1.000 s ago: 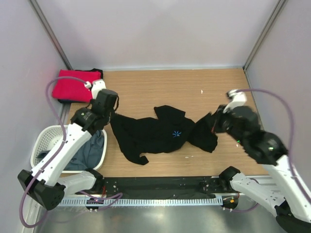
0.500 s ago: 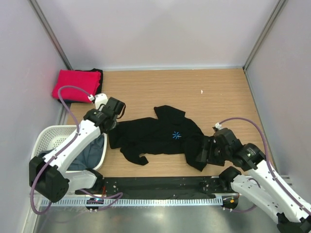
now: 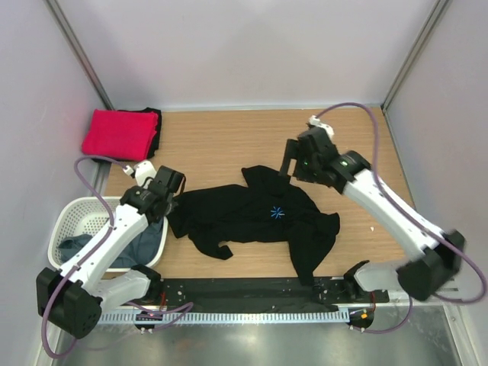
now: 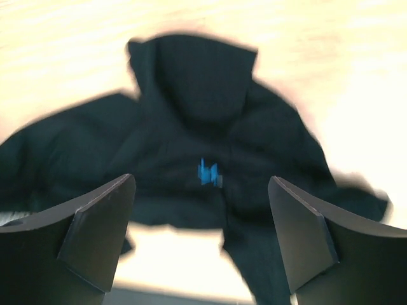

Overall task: Fold and stack the t-shirts
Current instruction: Flatten the tshirt out

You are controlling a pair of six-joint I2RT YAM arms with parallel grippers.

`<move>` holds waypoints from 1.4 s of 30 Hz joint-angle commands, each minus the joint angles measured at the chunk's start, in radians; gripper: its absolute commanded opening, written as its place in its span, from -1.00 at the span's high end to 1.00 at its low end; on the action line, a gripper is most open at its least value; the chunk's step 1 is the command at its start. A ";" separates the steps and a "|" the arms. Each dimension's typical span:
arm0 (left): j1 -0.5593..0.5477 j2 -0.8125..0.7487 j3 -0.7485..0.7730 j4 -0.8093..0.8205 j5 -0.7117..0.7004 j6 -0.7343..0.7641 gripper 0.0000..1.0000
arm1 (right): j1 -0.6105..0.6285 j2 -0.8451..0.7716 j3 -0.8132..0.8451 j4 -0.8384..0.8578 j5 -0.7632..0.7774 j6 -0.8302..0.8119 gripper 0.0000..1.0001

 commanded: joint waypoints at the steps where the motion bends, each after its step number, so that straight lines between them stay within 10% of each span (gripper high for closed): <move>1: 0.003 -0.035 -0.021 0.042 0.025 -0.030 0.99 | -0.033 0.243 0.029 0.219 0.035 -0.035 -0.81; 34: 0.004 -0.059 -0.033 0.042 0.057 0.007 0.99 | -0.189 0.660 -0.069 0.592 -0.145 0.059 -0.03; 37: 0.003 -0.065 -0.029 0.039 0.056 0.014 0.99 | -0.189 0.660 -0.067 0.601 -0.145 0.068 0.46; 38: 0.004 -0.064 -0.024 0.039 0.054 0.020 0.99 | -0.191 0.654 -0.058 0.601 -0.139 0.063 0.95; 42: 0.006 -0.053 0.044 0.079 0.040 0.088 1.00 | -0.198 0.559 -0.018 0.617 -0.103 0.004 0.98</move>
